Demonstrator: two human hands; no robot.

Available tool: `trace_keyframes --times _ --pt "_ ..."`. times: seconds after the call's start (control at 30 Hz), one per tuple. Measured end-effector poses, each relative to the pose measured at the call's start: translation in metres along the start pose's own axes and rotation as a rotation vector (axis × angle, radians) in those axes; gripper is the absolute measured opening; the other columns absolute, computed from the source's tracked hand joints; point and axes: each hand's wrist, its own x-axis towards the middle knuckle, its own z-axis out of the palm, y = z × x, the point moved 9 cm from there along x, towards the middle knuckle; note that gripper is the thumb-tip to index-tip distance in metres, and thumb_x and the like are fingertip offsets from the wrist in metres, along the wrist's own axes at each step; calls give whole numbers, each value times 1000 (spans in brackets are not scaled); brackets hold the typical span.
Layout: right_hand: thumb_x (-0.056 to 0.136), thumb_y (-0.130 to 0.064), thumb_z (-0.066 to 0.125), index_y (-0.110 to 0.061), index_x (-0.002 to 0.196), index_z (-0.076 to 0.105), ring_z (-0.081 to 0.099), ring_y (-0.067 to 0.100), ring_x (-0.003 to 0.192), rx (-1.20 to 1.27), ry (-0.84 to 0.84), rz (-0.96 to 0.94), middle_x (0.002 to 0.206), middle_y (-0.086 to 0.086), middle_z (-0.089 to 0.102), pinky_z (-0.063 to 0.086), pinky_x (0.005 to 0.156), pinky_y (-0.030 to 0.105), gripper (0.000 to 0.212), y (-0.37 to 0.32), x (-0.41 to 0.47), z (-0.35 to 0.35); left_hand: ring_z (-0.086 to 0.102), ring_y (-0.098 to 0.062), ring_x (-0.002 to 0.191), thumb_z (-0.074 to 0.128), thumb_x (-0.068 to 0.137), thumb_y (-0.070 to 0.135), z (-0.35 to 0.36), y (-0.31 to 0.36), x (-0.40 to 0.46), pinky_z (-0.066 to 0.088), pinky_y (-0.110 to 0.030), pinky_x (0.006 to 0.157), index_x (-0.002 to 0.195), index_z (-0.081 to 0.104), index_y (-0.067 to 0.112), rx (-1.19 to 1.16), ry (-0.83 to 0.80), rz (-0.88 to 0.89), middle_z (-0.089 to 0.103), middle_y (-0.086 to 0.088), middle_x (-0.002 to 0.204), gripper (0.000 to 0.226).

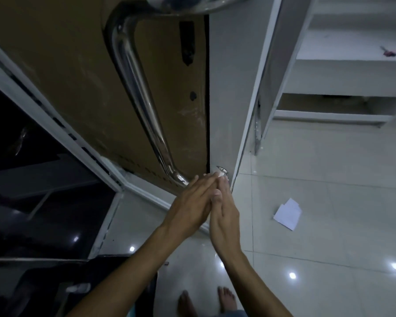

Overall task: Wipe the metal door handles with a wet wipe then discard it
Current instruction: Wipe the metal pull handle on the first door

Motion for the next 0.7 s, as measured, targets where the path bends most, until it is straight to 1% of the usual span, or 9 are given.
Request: trace_keyframes --times 0.1,0.17,0.27,0.33,0.4,0.47,0.5,0.57,0.7 --pt "102 -42 23 -22 155 8 5 -2 147 -97 3 53 163 -8 6 9 122 27 59 -2 -3 23 31 8 136 32 104 31 -21 -9 -5 12 -16 117 142 38 28 -325 -5 -4 37 18 147 38" --pt "98 -50 21 -24 155 -1 -6 -8 144 -137 29 86 163 -10 -6 2 119 17 66 -3 -3 35 36 11 132 40 103 21 -34 -14 -7 19 -17 115 137 45 25 -350 36 24 44 20 141 34" --pt "94 -57 21 -21 155 -8 -15 -14 137 -176 89 144 161 -10 -16 -8 100 -3 76 -6 1 42 47 0 123 47 99 11 -49 -25 -10 28 -22 113 129 56 9 -282 111 1 58 -1 133 32" --pt "98 -52 23 -17 155 -7 -11 -3 143 -182 139 197 162 -4 -13 -10 101 -1 73 -6 9 41 51 -13 123 46 96 7 -55 -29 -14 28 -17 111 129 55 0 -219 127 5 58 -12 131 35" --pt "103 -42 28 -11 155 4 5 15 149 -137 192 241 164 6 1 3 116 17 65 -6 21 36 56 -23 122 46 89 -4 -59 -29 -17 31 -23 112 129 55 -3 -108 140 57 59 -15 130 41" --pt "105 -34 30 -4 150 19 25 29 144 -72 233 284 158 15 21 24 118 41 55 -5 30 30 59 -28 120 52 79 -13 -58 -26 -18 35 -36 111 126 58 -4 49 143 139 62 -16 126 48" --pt "105 -30 31 -3 148 21 29 31 142 -53 247 295 156 15 24 27 116 45 52 -4 31 28 59 -28 119 59 75 -15 -55 -26 -19 35 -41 111 125 60 -2 119 136 171 63 -15 125 51" --pt "106 -22 31 -1 149 21 28 30 143 -50 255 299 157 12 24 26 117 44 49 -1 25 27 57 -26 122 70 71 -6 -44 -28 -23 31 -43 113 127 59 3 265 79 188 63 -11 128 58" --pt "104 -18 33 1 143 26 40 34 133 -101 203 222 149 20 30 37 108 47 44 -2 2 41 46 -23 135 67 80 17 -27 -37 -38 20 -47 117 139 50 8 480 11 177 52 -8 143 62"
